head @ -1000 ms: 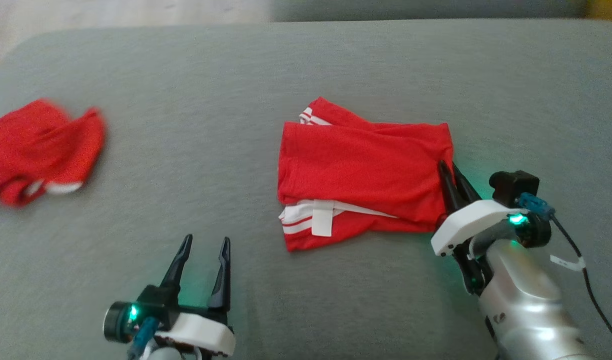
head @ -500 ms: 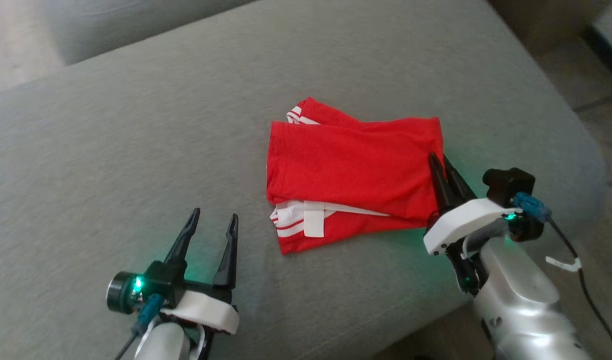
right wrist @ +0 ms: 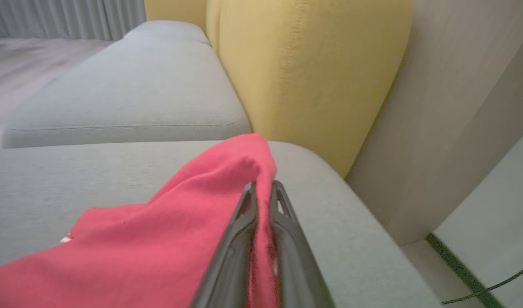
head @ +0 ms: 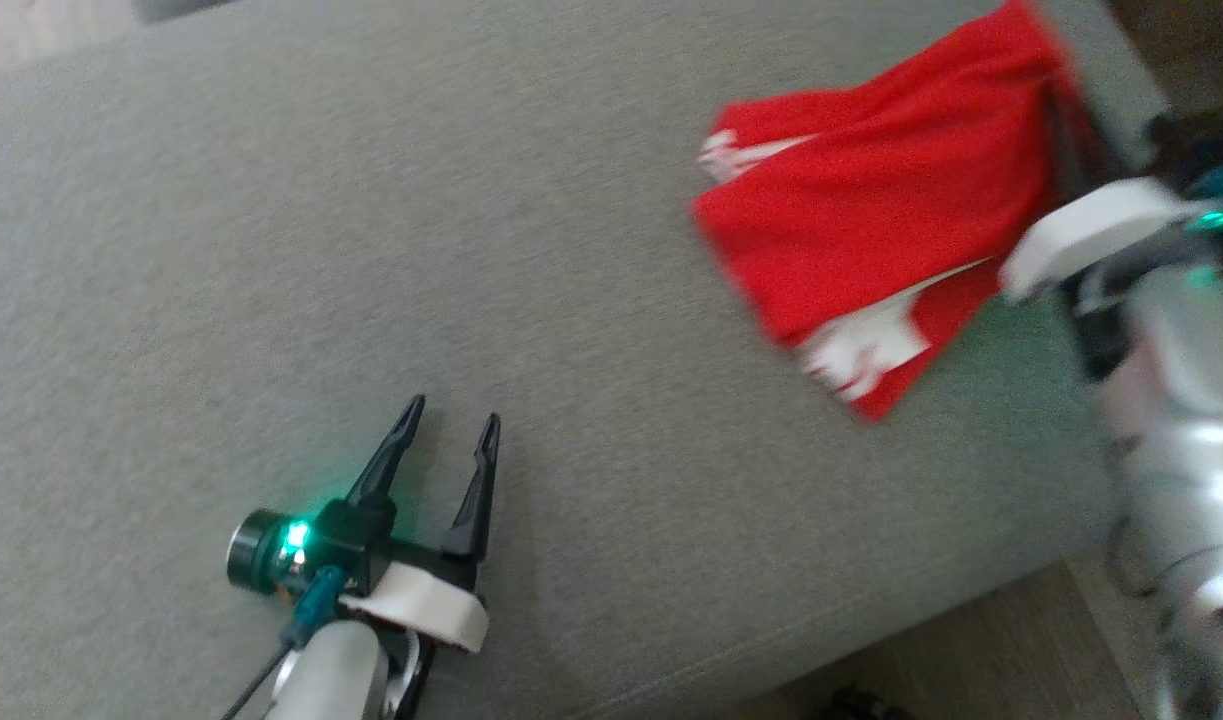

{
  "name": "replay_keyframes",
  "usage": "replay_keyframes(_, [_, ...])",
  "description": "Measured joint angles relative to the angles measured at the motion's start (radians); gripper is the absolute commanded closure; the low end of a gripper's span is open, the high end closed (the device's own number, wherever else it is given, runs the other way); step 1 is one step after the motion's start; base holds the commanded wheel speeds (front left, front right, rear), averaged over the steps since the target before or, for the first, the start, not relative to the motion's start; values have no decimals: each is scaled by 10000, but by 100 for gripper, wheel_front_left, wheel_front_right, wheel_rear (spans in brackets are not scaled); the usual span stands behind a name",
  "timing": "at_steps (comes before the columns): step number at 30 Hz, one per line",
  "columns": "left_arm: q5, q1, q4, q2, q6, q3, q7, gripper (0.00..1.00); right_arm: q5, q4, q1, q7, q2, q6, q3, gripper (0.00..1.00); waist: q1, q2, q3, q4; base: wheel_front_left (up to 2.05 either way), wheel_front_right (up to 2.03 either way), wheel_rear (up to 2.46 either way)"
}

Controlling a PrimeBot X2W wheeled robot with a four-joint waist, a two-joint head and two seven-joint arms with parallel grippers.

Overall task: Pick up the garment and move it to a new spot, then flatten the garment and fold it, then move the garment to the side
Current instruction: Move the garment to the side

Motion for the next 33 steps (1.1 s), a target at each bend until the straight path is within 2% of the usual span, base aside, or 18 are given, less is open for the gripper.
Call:
replay_keyframes(3, [59,-211,-109,-15,-52,-15,0,0,-805,748,-681,94,-769,-2,-1127,100,1,0,223,482,0,0,0])
replay_keyframes(7, [59,-383,-226,-35,-59,-10,-8,0,-2065,1164,-886,272,-1778,-2,-3137,99,0,0,494,1082,0,0,0])
replay_keyframes(8, [59,-383,-226,-35,-59,-10,-8,0,-2065,1164,-886,272,-1778,-2,-3137,56,0,0,494,1082,0,0,0])
replay_keyframes(9, [59,-438,-244,-44,-61,-10,-10,0,-2420,1154,-884,270,-1935,-2,-3582,0,0,0,555,1221,0,0,0])
replay_keyframes(12, [59,-482,-351,-46,-63,54,-12,0,-3340,838,-888,249,-1921,0,-4690,0,0,0,715,1528,0,0,0])
replay_keyframes(16, [61,-481,-408,-58,-65,142,-12,0,-3797,372,-890,67,-1218,-2,-5198,0,1,0,707,1649,0,0,0])
replay_keyframes(17, [61,-461,-370,-52,-63,305,-12,0,-3774,23,-861,52,-704,0,-5018,0,-1,0,584,1647,0,0,0])
replay_keyframes(22, [59,-419,-336,-38,19,662,-10,0,-2794,-1559,-536,40,376,-2,-3536,0,-1,0,196,1725,0,0,0])
replay_keyframes(26, [38,-245,-393,-42,232,913,-6,0,-1662,-2366,764,38,748,0,-2462,0,-1,0,-155,1949,0,0,0])
replay_keyframes(33, [-188,215,-416,-50,456,1392,0,0,-633,-3037,2841,40,982,-2,-1751,0,-2,0,-756,2620,0,0,0])
